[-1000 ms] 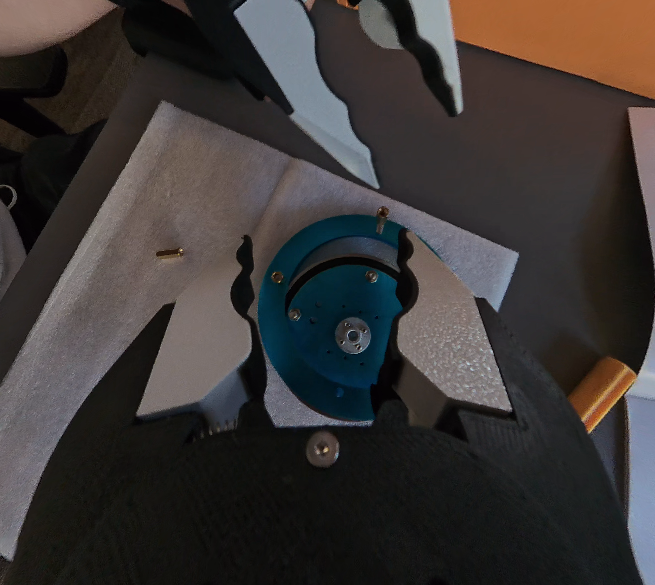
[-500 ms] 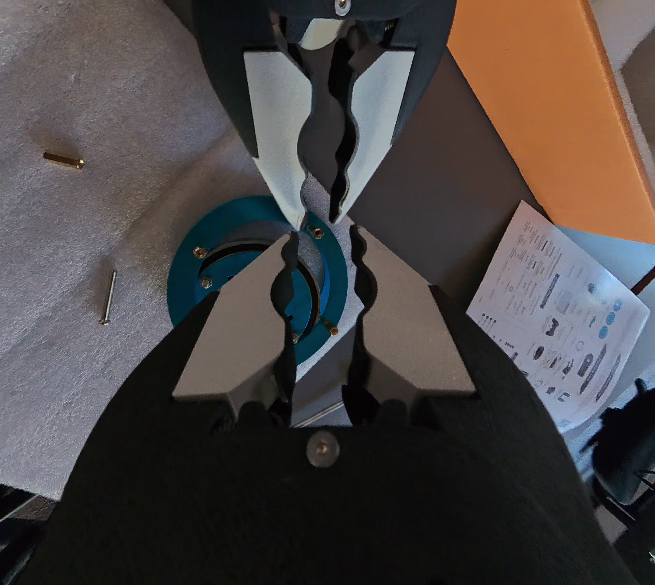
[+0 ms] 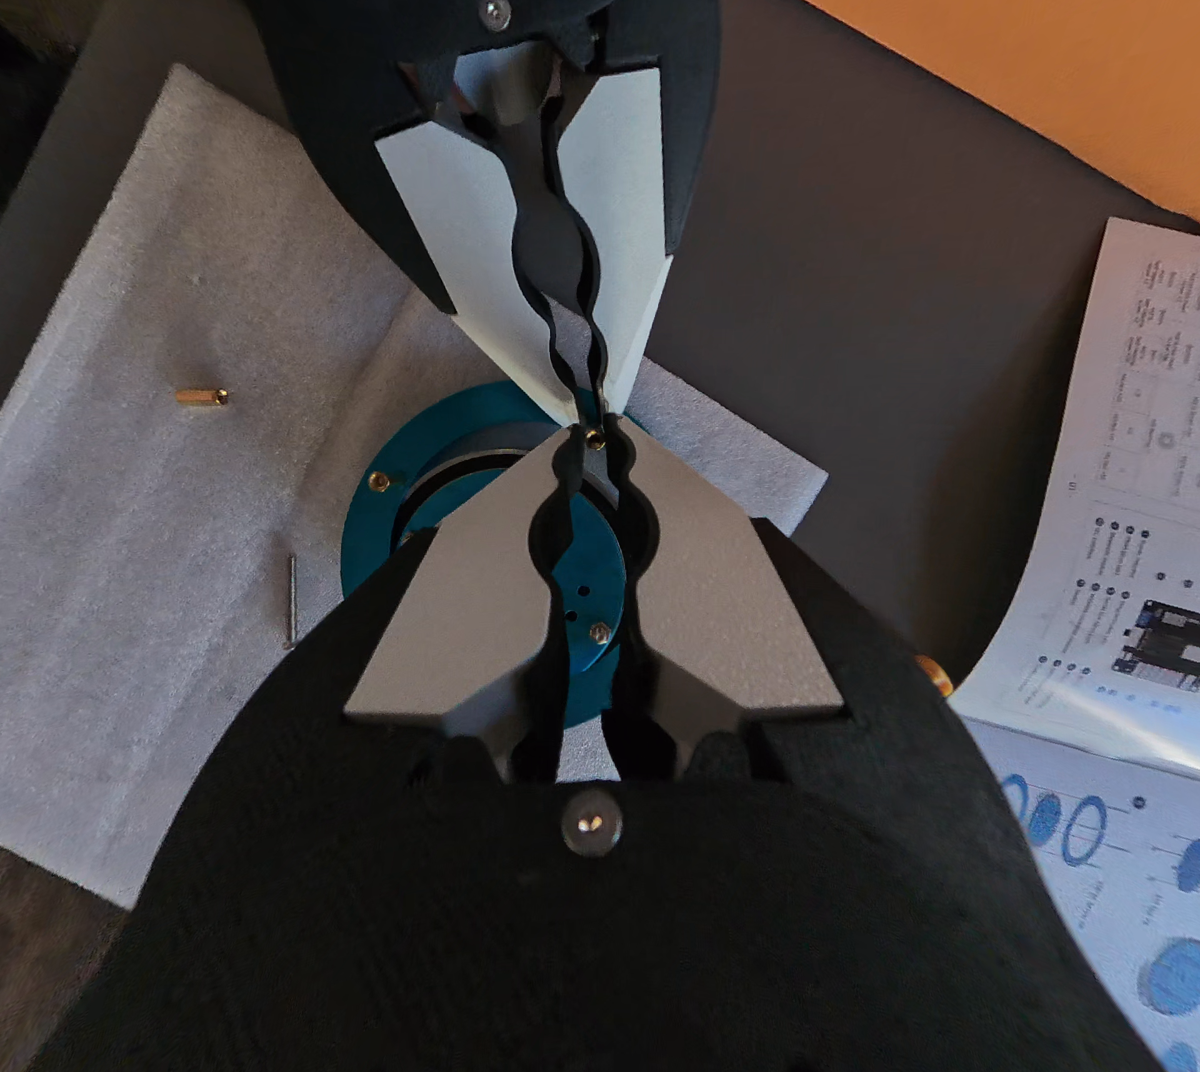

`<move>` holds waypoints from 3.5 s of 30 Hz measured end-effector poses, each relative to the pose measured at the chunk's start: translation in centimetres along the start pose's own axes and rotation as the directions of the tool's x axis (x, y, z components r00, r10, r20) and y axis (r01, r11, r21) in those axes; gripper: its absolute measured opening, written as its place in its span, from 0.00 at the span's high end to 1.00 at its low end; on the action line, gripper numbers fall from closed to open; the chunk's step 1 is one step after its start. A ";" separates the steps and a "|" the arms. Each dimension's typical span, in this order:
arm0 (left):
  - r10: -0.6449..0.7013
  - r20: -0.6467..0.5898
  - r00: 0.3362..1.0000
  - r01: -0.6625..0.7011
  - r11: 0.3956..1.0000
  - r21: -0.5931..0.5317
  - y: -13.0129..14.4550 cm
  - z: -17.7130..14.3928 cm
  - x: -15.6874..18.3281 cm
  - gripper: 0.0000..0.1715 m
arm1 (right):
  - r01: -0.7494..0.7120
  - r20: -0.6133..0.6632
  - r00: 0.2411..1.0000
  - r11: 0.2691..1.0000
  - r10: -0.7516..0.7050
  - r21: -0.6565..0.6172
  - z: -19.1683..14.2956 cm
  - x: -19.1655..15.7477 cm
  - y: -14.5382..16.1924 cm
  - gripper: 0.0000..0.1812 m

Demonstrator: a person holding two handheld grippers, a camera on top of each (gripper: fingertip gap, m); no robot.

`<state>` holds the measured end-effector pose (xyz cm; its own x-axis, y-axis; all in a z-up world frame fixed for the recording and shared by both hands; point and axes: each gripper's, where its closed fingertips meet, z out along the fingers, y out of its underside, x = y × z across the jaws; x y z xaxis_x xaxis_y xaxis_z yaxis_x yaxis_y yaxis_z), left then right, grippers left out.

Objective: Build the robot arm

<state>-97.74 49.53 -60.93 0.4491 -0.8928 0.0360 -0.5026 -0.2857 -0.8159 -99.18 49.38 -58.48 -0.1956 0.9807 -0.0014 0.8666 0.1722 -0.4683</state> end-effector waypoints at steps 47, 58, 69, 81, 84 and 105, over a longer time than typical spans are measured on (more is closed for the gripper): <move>0.081 0.110 0.991 -0.081 0.997 -0.010 0.0 0.2 -0.4 0.99 | -0.371 -0.163 0.915 0.928 0.370 0.021 0.1 0.6 0.7 0.95; -0.143 0.090 0.986 0.126 0.977 0.171 -1.1 -3.1 -2.2 0.90 | -0.306 -0.124 0.937 0.937 0.328 0.168 -0.1 0.9 0.4 0.97; -0.161 -0.096 0.982 0.174 0.973 0.151 -1.8 -2.2 -1.5 0.91 | -0.339 -0.017 0.930 0.877 0.366 0.341 -0.7 0.9 1.1 0.97; 0.100 -0.098 0.990 -0.088 0.989 0.119 -2.1 -0.1 -0.2 0.96 | -0.345 -0.005 0.931 0.884 0.365 0.315 -0.5 1.1 1.0 0.97; 0.122 -0.085 0.989 -0.113 0.988 0.102 -1.9 0.1 -0.3 0.97 | -0.366 0.007 0.924 0.876 0.383 0.316 -0.4 1.1 1.1 0.97; 0.210 0.000 0.978 -0.209 0.975 0.071 -1.5 0.5 -0.4 0.99 | 0.156 -0.066 0.985 0.984 -0.162 -0.081 -2.2 0.5 0.2 0.89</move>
<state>-96.74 50.47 -59.98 0.3338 -0.9328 -0.1358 -0.5315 -0.0673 -0.8444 -98.10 50.09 -56.59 -0.3027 0.9438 0.1325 0.8595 0.3304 -0.3900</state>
